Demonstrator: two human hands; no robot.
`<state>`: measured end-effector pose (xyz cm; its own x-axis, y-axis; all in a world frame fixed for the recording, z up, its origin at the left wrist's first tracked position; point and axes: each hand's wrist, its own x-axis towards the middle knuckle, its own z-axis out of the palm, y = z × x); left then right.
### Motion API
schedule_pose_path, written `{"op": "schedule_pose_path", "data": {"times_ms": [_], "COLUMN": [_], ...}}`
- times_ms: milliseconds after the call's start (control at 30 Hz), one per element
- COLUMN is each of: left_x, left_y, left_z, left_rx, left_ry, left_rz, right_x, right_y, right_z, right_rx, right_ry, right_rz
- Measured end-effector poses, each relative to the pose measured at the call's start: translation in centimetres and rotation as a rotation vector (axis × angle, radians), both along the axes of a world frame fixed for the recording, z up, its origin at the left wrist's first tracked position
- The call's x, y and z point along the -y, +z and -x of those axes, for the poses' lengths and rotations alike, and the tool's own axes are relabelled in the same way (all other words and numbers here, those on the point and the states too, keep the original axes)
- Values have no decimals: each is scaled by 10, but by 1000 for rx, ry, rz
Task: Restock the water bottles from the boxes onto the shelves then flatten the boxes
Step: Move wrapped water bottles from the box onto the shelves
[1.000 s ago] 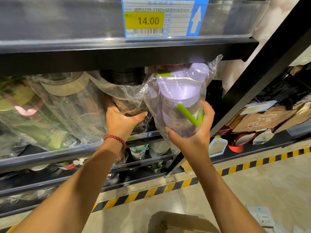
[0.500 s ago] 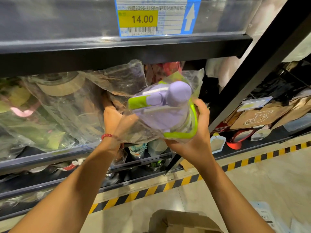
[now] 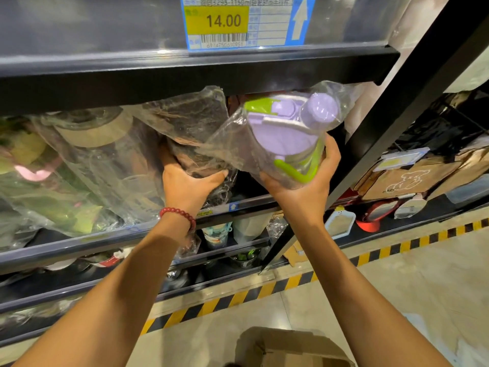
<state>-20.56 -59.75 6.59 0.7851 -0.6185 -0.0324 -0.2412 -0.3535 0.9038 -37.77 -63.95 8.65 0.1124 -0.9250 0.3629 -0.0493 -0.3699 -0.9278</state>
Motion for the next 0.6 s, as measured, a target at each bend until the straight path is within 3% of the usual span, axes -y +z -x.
{"op": "schedule_pose_path", "data": {"times_ms": [167,600], "left_x": [0,-2], "left_y": [5,0], "left_z": [1,-2], "left_rx": [-36,-39], "left_ry": [-17,-32], "left_rz": [57,94], "right_x": [4,17], "right_y": [-3,-31], "right_z": [-1,-12], "right_rx": [74,37], "right_ry": [-78,-96], "right_rz": [14,-74]}}
